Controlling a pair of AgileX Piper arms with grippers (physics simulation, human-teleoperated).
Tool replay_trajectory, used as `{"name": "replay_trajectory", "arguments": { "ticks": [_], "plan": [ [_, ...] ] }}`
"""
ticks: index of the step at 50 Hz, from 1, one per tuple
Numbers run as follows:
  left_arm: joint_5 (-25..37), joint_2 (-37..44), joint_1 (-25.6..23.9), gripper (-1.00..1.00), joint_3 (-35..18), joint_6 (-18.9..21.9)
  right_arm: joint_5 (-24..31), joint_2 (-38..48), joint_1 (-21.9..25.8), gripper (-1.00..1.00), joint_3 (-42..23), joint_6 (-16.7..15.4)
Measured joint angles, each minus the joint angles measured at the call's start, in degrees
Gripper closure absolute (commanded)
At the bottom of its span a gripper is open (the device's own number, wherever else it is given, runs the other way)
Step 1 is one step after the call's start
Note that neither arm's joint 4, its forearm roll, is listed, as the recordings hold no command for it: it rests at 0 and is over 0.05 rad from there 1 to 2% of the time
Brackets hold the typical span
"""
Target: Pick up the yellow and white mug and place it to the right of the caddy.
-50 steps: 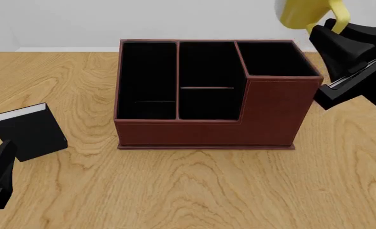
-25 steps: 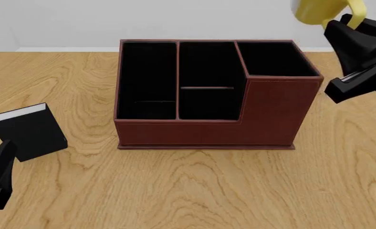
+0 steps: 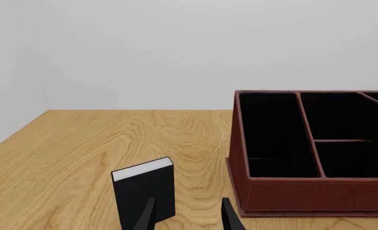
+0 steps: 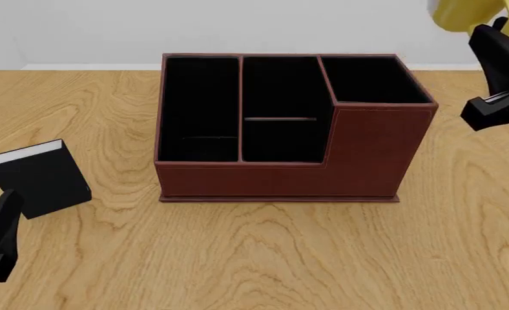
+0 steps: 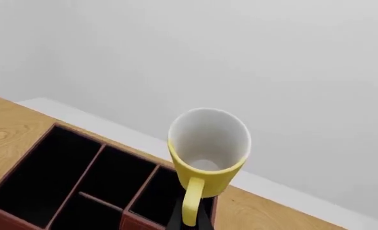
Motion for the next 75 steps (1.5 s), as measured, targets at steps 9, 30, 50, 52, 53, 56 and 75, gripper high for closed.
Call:
{"name": "replay_trajectory", "arguments": {
  "ticks": [9, 30, 50, 52, 53, 56, 75],
  "plan": [
    [-0.3, 0.3, 0.0, -1.00, 0.0, 0.0, 0.4, -0.4, -2.6, 1.00, -0.1, 0.3],
    [0.1, -0.1, 0.0, -1.00, 0.0, 0.0, 0.1, -0.3, -7.1, 1.00, 0.3, 0.9],
    [0.1, -0.2, 0.0, -1.00, 0.0, 0.0, -1.6, 0.9, -10.6, 1.00, 1.9, 1.9],
    [0.1, -0.2, 0.0, -1.00, 0.0, 0.0, -1.8, 1.0, -10.9, 1.00, 2.1, 2.0],
    [0.1, -0.2, 0.0, -1.00, 0.0, 0.0, -1.9, 1.1, -11.0, 1.00, 2.2, 2.0],
    [0.1, -0.2, 0.0, -1.00, 0.0, 0.0, -2.2, 1.3, -11.3, 1.00, 2.5, 2.2],
    [0.1, -0.2, 0.0, -1.00, 0.0, 0.0, -5.4, 3.9, -14.0, 1.00, 5.2, 3.6]
  ]
}}
